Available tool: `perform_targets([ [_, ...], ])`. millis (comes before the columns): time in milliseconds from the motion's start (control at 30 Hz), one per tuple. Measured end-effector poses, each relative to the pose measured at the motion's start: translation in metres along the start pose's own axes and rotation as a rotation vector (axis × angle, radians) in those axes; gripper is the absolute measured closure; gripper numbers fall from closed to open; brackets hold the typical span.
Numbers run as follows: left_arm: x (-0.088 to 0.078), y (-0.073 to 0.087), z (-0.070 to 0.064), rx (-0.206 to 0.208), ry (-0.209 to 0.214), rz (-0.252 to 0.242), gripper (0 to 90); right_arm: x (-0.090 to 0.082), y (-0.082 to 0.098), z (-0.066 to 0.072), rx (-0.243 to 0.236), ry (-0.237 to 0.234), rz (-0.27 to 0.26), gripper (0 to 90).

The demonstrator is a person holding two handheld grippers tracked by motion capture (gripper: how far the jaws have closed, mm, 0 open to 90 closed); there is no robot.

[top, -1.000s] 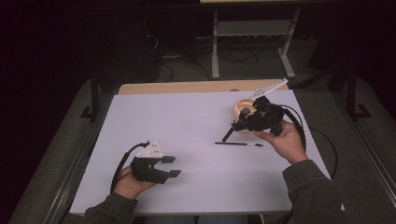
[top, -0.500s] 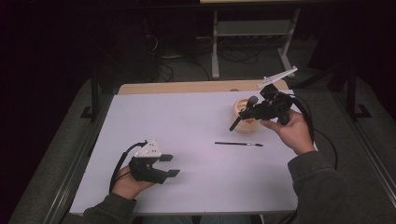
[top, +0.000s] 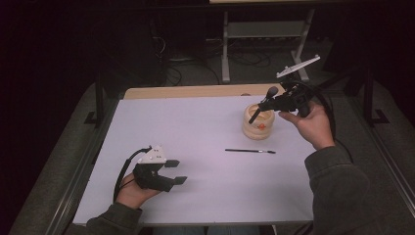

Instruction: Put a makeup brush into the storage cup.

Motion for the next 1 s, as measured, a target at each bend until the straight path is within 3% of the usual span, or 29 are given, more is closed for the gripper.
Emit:
perform_targets([
  [367,-0.002,-0.001,0.001,0.001,-0.001,-0.007,35.3,-0.003,-0.006,-0.032,0.073,0.066,-0.019,75.9],
  [500,-0.002,-0.001,0.001,-0.009,-0.001,-0.009,34.7,-0.003,-0.008,-0.037,0.095,0.078,-0.03,75.9],
  [1000,-0.003,-0.001,0.001,-0.004,-0.001,-0.011,34.3,0.011,-0.005,-0.055,0.145,0.137,0.004,75.9],
])
Point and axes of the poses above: each handheld gripper's, and its own axes: x roughly forward along the jaws, y roughly out of its underside, z roughly to its left, the point moved 5 cm from there along x, roughly forward along the jaws, and after that the axes turned 3 degrees about -y, right-handed, at the moved point
